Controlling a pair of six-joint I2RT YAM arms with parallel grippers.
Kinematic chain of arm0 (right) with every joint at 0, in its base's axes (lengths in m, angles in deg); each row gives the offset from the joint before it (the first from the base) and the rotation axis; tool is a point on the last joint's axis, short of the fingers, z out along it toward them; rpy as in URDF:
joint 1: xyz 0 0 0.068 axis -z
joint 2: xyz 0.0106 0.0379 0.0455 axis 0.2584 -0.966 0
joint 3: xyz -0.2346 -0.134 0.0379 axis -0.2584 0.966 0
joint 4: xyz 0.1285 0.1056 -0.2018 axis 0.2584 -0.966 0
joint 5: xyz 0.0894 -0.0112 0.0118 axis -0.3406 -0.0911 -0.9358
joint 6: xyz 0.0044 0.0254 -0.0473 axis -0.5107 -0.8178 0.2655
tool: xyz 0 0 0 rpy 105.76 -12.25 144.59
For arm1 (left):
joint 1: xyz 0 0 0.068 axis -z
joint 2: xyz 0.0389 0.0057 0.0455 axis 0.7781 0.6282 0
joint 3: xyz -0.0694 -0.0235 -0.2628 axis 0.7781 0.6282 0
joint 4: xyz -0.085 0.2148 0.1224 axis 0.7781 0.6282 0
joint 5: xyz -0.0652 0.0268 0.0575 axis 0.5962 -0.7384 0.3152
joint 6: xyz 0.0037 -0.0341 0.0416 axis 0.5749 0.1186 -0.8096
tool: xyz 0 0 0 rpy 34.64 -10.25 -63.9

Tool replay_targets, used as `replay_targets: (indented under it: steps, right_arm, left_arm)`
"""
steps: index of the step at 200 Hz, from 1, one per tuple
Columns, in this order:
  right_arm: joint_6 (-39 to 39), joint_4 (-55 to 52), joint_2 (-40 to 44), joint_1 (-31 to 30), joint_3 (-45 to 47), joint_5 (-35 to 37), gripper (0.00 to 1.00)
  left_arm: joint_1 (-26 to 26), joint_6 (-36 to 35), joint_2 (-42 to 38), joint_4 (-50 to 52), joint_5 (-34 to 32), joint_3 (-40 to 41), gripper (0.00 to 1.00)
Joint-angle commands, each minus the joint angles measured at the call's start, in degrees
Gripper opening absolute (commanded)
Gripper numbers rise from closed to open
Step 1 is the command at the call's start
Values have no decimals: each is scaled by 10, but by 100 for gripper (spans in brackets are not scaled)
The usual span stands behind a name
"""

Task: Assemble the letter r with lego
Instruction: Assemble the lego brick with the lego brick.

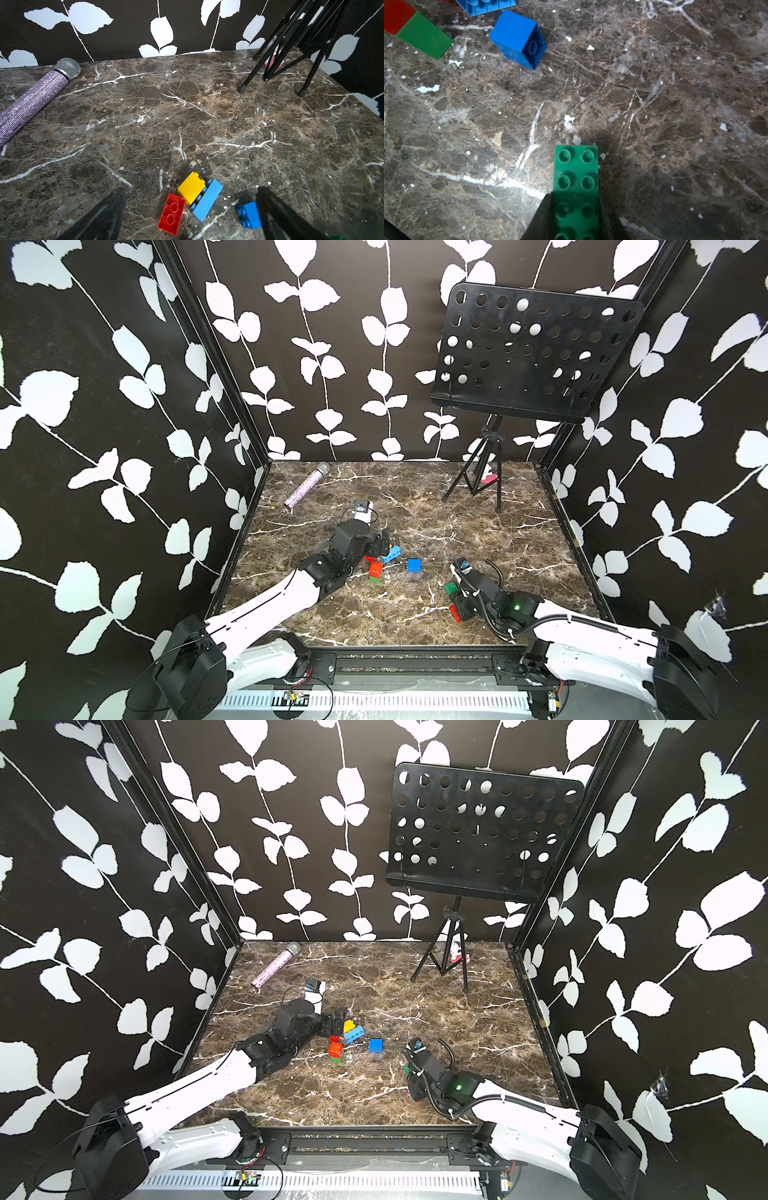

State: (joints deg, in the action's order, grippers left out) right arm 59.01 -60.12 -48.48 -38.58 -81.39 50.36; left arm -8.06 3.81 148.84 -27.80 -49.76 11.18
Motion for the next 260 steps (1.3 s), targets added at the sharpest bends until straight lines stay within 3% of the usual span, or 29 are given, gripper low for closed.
replay_targets:
  steps: [1, 121, 260]
  right_arm:
    - [-3, 26, -1, 2, 8, 10, 22]
    - [-6, -18, 32, -16, -3, 1, 20]
    - [-17, -6, -16, -31, 0, 3, 17]
  left_arm:
    - [0, 10, 2, 5, 6, -4, 99]
    - [1, 17, 6, 7, 9, 2, 99]
    - [1, 20, 13, 3, 9, 7, 99]
